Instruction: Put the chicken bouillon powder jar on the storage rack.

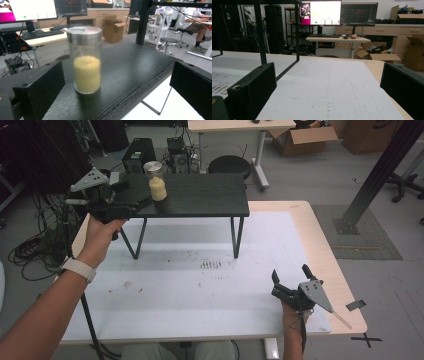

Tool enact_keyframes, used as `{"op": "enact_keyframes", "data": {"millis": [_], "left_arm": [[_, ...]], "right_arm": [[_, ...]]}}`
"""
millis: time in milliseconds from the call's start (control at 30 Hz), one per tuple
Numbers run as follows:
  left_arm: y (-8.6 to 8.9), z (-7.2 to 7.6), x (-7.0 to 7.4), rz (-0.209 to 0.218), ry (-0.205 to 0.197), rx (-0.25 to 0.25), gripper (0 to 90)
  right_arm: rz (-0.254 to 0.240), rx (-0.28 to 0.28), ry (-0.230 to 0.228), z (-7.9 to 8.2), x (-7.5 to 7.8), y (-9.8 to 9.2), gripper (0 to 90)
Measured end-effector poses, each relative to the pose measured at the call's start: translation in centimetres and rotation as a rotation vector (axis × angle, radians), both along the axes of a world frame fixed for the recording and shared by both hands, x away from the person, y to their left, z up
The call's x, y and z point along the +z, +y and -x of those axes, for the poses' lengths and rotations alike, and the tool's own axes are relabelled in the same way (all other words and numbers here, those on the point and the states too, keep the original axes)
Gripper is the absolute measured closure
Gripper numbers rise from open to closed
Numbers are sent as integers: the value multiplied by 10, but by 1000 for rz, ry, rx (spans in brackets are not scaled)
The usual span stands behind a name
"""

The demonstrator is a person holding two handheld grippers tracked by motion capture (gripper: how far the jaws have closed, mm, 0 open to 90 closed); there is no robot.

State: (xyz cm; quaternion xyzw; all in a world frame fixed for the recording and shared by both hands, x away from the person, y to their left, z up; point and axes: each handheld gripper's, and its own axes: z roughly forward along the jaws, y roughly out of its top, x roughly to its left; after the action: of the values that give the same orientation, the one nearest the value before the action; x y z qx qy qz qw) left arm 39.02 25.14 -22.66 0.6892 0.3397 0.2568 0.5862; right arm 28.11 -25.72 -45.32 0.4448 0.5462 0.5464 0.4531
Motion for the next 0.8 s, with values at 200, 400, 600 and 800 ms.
{"op": "enact_keyframes", "data": {"millis": [200,400,600,800], "left_arm": [[3,12,-3,-12,-11,-10,3],[2,27,-10,-28,-22,-27,3],[2,39,-18,-36,-30,-39,3],[6,52,-30,-30,-32,-44,4]], "right_arm": [[-1,0,-2,0,0,0,3],[-2,0,-3,0,0,0,2],[-1,0,-3,0,0,0,0],[-1,2,-6,1,0,0,0]]}}
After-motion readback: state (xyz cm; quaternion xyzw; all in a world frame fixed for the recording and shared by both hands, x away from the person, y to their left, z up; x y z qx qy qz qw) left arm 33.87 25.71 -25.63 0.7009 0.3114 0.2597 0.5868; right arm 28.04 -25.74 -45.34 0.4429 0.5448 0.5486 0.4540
